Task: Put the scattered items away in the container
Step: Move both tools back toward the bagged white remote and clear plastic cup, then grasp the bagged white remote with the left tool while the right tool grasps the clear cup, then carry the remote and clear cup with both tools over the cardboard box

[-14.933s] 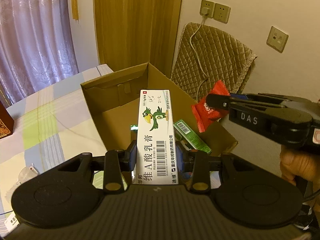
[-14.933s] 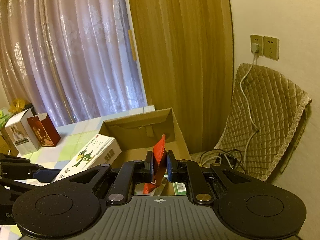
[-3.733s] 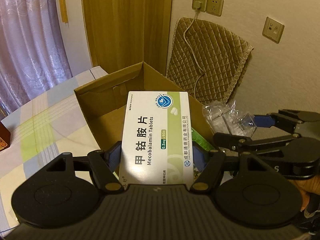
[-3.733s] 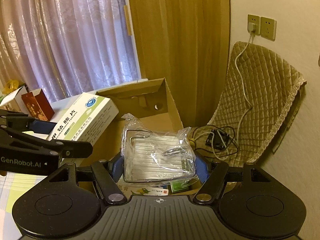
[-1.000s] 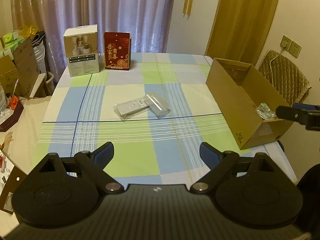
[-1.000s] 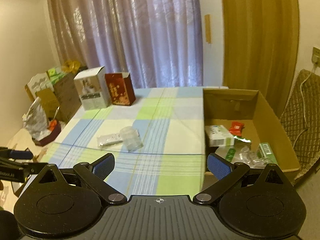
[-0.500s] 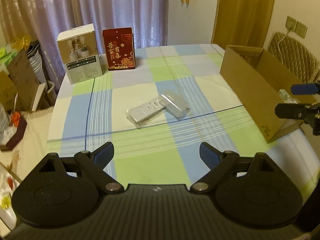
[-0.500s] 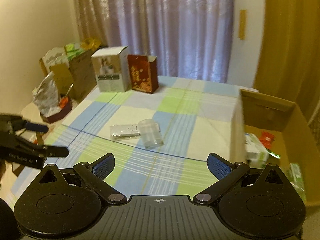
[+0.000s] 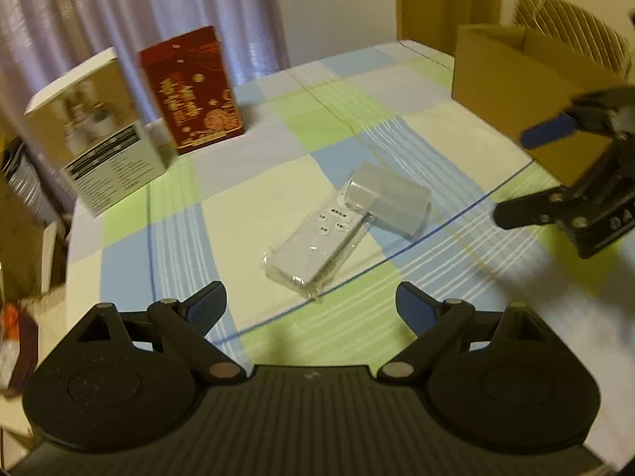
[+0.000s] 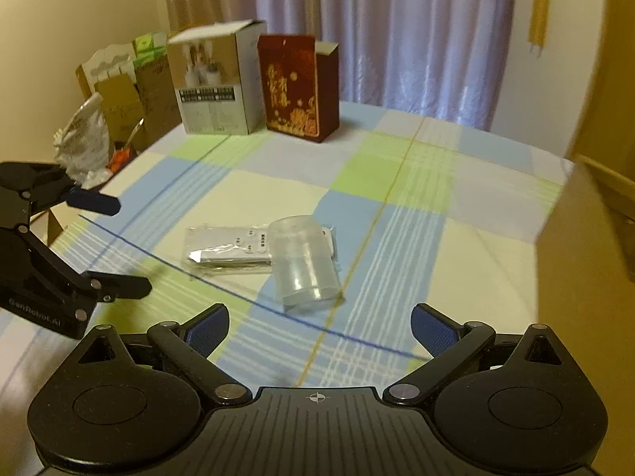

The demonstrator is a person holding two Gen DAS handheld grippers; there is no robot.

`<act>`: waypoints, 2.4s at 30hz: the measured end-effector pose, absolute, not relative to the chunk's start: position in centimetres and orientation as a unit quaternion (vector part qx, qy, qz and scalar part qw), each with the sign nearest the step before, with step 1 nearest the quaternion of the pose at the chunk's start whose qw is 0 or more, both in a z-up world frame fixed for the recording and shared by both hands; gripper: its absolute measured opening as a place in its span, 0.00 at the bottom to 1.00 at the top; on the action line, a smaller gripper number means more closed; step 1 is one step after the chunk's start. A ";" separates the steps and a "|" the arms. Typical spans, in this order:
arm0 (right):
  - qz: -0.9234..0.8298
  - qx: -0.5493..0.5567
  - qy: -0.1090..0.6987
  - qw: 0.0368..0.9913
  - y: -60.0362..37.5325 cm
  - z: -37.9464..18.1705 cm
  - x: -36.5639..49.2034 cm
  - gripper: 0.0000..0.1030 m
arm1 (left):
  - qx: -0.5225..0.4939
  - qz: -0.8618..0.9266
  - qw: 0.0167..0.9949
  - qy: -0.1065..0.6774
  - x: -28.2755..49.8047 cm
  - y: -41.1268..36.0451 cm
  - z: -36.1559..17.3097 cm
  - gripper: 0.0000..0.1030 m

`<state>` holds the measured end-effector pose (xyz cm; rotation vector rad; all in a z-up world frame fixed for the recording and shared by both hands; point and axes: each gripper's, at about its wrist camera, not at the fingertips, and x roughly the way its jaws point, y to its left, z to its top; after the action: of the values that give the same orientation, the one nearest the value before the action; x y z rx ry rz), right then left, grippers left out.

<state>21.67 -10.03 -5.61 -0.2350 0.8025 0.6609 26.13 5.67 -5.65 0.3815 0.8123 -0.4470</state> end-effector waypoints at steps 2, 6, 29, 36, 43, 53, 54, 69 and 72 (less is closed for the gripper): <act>0.323 -0.119 0.384 0.857 -9.1 -6.6 22.7 1.00 | 0.195 -0.226 0.873 0.387 27.3 5.5 -6.8 0.87; 0.338 -0.122 0.388 0.849 -7.8 -8.3 24.7 1.00 | 0.207 -0.245 0.866 0.384 29.3 5.4 -8.4 0.87; 0.284 -0.127 0.427 0.849 -9.1 -9.9 25.1 0.54 | 0.183 -0.264 0.841 0.435 31.0 3.9 -10.8 0.38; 0.254 -0.106 0.450 0.849 -12.7 -9.1 18.7 0.54 | 0.143 -0.235 0.842 0.465 23.0 4.2 -10.2 0.37; 0.243 -0.095 0.472 0.842 -15.5 -8.7 11.4 0.54 | 0.142 -0.227 0.837 0.478 15.8 3.2 -9.6 0.37; 0.241 -0.100 0.487 0.834 -16.7 -8.7 8.9 0.54 | 0.122 -0.204 0.834 0.499 13.8 2.1 -9.2 0.38; 0.242 -0.099 0.489 0.832 -16.8 -8.8 8.9 0.54 | 0.123 -0.203 0.834 0.499 13.8 2.0 -9.2 0.38; 0.240 -0.109 0.499 0.825 -16.5 -9.7 8.8 0.77 | 0.100 -0.196 0.839 0.497 13.4 2.1 -8.9 0.61; 0.242 -0.109 0.493 0.828 -16.7 -9.8 8.6 0.82 | 0.095 -0.196 0.840 0.496 13.3 2.2 -8.9 0.66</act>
<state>8.59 -16.67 -9.75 -0.2322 1.0465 0.5148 13.28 2.24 -8.93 0.2002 1.0493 -0.4148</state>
